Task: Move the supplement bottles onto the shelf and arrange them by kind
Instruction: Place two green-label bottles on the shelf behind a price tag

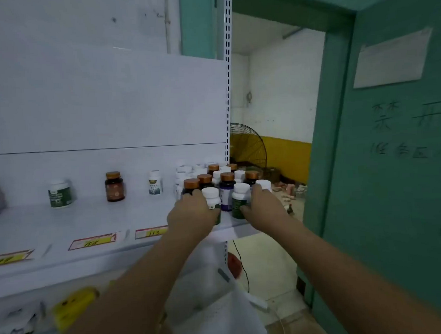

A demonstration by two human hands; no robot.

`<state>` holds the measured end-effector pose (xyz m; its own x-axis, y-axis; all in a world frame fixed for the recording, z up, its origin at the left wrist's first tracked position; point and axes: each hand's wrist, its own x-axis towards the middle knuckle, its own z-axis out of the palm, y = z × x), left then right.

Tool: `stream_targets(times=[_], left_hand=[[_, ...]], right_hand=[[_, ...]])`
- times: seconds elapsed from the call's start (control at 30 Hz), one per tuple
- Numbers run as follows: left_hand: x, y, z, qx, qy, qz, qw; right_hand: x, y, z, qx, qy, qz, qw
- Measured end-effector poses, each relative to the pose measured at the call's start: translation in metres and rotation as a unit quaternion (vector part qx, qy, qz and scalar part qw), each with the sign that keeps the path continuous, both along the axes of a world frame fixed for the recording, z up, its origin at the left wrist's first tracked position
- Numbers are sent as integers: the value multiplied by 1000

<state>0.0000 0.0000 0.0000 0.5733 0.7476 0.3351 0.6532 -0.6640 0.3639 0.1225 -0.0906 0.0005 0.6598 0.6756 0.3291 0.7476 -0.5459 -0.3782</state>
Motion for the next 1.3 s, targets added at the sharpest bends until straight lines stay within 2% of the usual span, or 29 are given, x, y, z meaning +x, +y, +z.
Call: stream_targets(times=[0.17,0.27,0.37,0.53,0.7,0.83,1.0,1.07,1.13,1.17,1.23,1.3], left_hand=[[32,-12,-12,-70,-93,109,987],[48,-14,-19,-71,-129,137,980],[56,-14,-26,-54,-149,154,975],[61,-17,-31,-50,-204,128,969],[50,-20,-22,-133,-296,59,944],[41,-20,-7,-178,-370,-7,912],[24,-25,11,-240,-414,-58,876],[16,-29,20,-324,-444,-111,828],[8,-37,28,-412,-493,-155,751],[4,-39,31,-426,-507,-161,732],[-3,-42,34,-418,-511,-157,734],[-10,-46,35,-402,-511,-147,745]], right_hand=[[23,12,-8,59,56,47,996],[28,18,-17,92,64,70,991],[33,22,-25,126,57,87,987],[41,34,-33,177,111,139,968],[48,27,-30,288,221,221,905],[45,20,-20,308,318,290,848],[37,20,-9,300,410,334,794],[27,20,1,302,462,348,758],[22,19,9,317,543,347,696],[20,18,13,318,573,357,666],[16,14,17,316,590,369,645],[9,12,20,315,580,380,648]])
